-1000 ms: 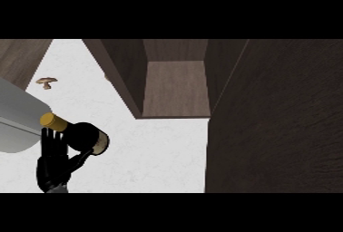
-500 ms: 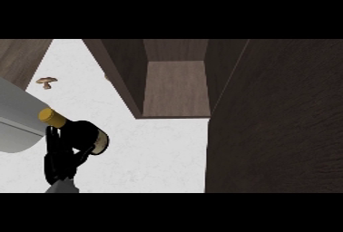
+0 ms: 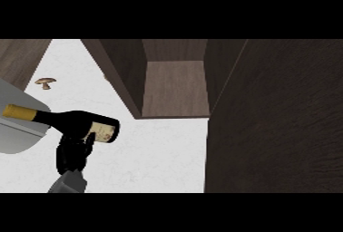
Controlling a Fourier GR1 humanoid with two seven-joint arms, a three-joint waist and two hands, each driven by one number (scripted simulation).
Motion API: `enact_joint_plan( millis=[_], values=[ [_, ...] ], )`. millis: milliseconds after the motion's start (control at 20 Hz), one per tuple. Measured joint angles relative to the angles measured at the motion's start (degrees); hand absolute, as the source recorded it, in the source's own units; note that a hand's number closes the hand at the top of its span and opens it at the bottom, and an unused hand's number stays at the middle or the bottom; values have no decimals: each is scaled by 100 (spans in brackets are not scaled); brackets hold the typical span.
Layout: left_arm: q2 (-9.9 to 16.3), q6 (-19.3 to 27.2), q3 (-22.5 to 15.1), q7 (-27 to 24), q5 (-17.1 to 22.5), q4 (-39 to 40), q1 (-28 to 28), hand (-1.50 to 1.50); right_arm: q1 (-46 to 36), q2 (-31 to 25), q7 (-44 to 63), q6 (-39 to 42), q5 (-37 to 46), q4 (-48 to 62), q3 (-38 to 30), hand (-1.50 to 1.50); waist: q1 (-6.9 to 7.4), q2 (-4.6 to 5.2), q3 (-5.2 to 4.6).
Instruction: Pick up the wine, place it into the cabinet and close the cabinet
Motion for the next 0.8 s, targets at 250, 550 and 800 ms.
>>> enact_joint_plan(
  millis=[250,550,800],
  values=[
    [124,232,-191,-510,-337,215,-115,150,52,-41,-103,78,6,31,-115,-150,11,2,2],
    [156,249,-983,-1040,-1233,116,121,150,103,-53,-225,121,31,63,-99,-150,13,-13,7],
    [213,499,-1567,-1342,-1902,-246,399,150,90,-33,-140,18,35,35,-29,-150,46,-26,10]
  ],
)
